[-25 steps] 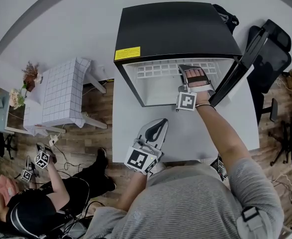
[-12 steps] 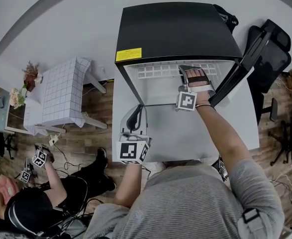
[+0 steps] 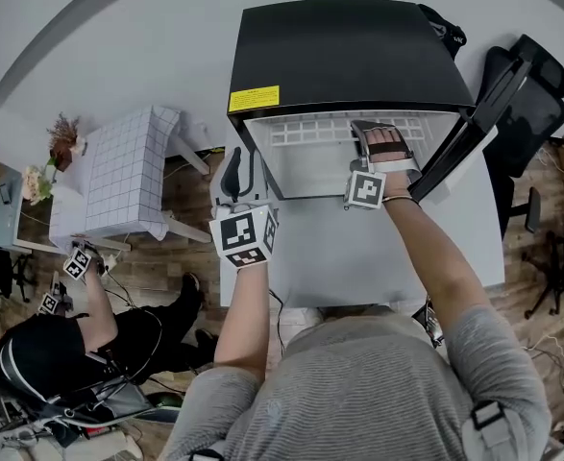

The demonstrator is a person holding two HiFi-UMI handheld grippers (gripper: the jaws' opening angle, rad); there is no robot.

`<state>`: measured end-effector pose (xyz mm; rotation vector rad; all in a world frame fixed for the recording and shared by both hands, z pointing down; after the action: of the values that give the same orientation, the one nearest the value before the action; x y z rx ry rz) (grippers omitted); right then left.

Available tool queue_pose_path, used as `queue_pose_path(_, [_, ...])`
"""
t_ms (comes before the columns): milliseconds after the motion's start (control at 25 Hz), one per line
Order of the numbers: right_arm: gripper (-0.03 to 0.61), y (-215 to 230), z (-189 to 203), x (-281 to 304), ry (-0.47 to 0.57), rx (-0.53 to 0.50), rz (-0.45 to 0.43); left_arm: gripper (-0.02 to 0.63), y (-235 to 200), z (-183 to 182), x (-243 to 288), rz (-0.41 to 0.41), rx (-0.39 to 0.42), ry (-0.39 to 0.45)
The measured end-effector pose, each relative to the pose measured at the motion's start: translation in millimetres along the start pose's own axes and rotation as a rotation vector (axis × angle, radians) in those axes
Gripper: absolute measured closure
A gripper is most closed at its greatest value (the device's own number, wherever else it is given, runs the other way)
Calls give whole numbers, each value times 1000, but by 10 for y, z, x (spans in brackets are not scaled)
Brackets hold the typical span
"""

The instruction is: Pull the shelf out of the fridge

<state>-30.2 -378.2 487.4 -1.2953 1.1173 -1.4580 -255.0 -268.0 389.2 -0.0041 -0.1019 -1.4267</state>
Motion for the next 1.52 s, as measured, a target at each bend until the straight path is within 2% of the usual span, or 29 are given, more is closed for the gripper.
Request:
queue_pose_path(80, [543, 27, -28, -5, 9, 12, -3, 496, 49, -47, 27, 6, -17, 4])
queue_pose_path(120, [543, 35, -32, -12, 12, 16, -3, 538, 84, -50, 35, 17, -26, 0])
queue_pose_path(240, [543, 42, -22, -25, 11, 14, -1, 601, 160, -12, 89, 51, -41, -23])
queue_pose_path(360, [543, 44, -49, -33, 26, 32, -15, 603, 159, 13, 181, 82, -72, -34])
queue_pose_path(560, [543, 45, -44, -25, 22, 28, -27, 603, 115, -1, 272, 57, -68, -39])
queue_pose_path(720, [543, 42, -24, 31, 37, -23, 39, 603, 105, -4, 275, 57, -78, -43])
queue_pose_path(1080, [543, 42, 25, 46, -25, -79, 3, 603, 94, -1, 278, 73, -89, -35])
queue_pose_path(1320, [543, 117, -78, -46, 20, 29, -45, 603, 100, -9, 281, 61, -113, -46])
queue_pose_path(1520, [543, 22, 25, 41, -30, -65, -11, 604, 90, -11, 289, 68, -115, -51])
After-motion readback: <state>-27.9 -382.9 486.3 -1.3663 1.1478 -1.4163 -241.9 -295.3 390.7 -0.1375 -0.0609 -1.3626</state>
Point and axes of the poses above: the fingertips, and each gripper's own axes: x forward along the fingers, y to its right, z out of its underside, the point moved 8 cm from there along -x, backward along the fingers, and after that the axes turned 6 degrees about -y, right-handed, at the moved point
